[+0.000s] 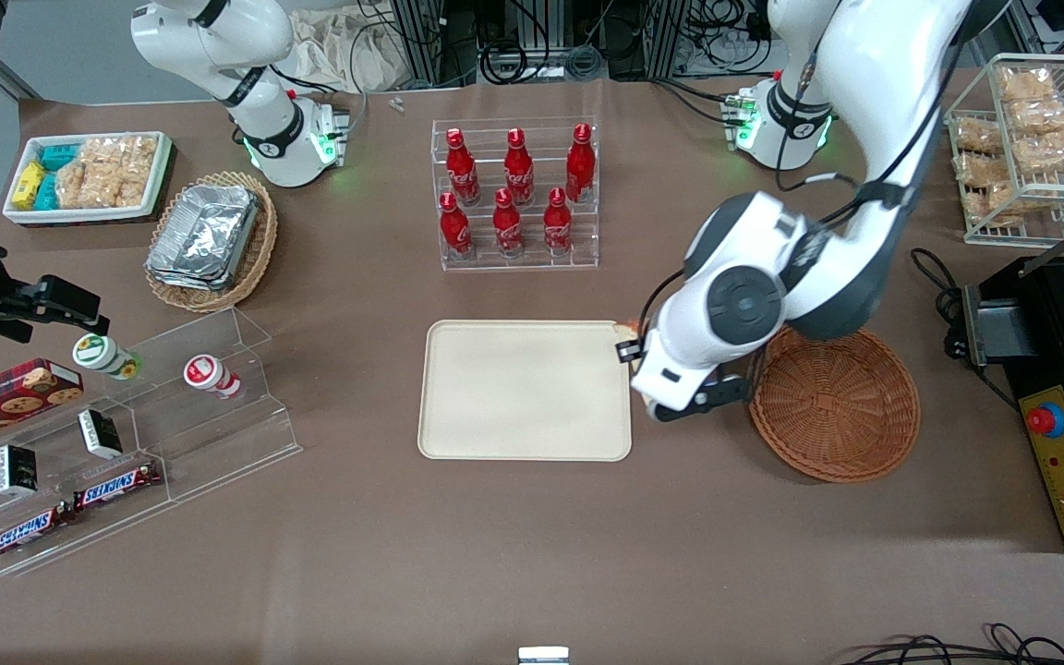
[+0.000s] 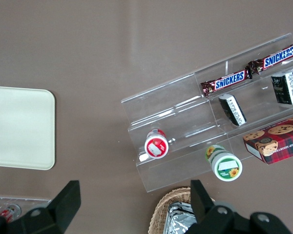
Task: Place sandwich from basket to tray
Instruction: 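Lift the sandwich and carry it with the left gripper over the cream tray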
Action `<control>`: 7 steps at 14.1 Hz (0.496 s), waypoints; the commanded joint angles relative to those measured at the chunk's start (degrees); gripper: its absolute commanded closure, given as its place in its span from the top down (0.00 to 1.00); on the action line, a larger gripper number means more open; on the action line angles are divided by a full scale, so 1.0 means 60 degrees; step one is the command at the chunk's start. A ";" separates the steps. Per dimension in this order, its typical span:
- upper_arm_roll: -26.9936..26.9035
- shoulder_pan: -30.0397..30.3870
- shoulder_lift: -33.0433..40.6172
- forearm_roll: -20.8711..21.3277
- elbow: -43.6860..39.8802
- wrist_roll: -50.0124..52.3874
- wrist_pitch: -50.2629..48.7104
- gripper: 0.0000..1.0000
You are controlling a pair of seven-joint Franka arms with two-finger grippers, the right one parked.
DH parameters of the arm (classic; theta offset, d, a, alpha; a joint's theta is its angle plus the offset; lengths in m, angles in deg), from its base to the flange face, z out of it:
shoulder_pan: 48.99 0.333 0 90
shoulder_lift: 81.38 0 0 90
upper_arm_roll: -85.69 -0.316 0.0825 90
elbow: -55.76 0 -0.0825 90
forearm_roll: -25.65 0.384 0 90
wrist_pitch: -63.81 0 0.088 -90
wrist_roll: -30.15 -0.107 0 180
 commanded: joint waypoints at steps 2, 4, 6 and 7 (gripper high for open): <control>-0.0036 -0.0672 -0.1005 0.0638 -0.0118 0.0071 0.1208 0.00; -0.0065 -0.0892 -0.1329 0.0697 -0.0089 0.0042 0.1619 0.00; -0.0051 -0.0893 -0.1548 0.1091 0.0145 0.0042 0.1970 0.00; -0.0051 -0.0893 -0.1665 0.1195 0.0276 0.0013 0.2248 0.00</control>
